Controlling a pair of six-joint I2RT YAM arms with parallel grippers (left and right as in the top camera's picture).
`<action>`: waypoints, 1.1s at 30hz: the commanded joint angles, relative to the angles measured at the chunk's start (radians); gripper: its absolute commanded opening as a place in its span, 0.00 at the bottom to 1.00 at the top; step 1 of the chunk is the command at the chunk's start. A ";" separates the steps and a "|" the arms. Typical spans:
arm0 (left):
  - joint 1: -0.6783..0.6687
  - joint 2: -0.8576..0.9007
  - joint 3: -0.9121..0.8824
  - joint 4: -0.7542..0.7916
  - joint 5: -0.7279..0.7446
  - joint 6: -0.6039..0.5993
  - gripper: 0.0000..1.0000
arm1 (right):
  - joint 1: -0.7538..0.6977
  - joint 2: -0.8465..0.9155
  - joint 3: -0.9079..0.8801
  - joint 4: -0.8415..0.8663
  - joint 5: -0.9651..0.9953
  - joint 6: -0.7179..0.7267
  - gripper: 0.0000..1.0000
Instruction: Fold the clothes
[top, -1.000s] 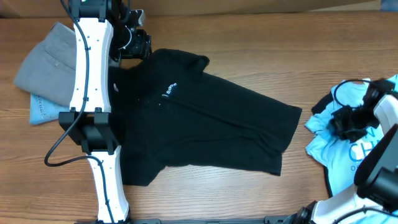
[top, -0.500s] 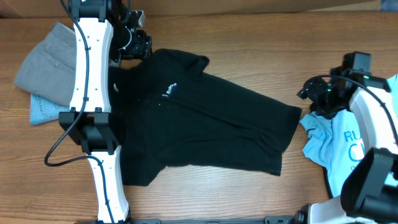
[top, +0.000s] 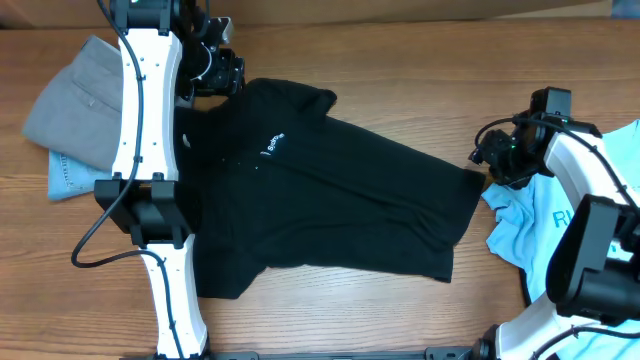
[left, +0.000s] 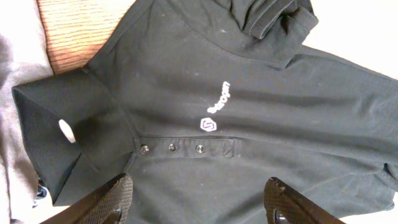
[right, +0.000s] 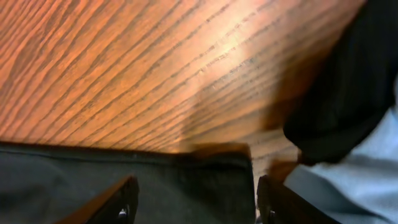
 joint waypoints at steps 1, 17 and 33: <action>0.001 -0.027 0.019 -0.003 0.012 0.016 0.71 | 0.012 0.019 -0.035 0.014 0.042 -0.036 0.64; 0.001 -0.027 0.019 -0.005 0.011 0.017 0.70 | 0.014 0.082 -0.050 -0.029 -0.060 -0.069 0.19; 0.001 -0.027 0.019 0.017 0.013 0.016 0.72 | 0.011 0.061 0.374 0.240 -0.067 0.067 0.04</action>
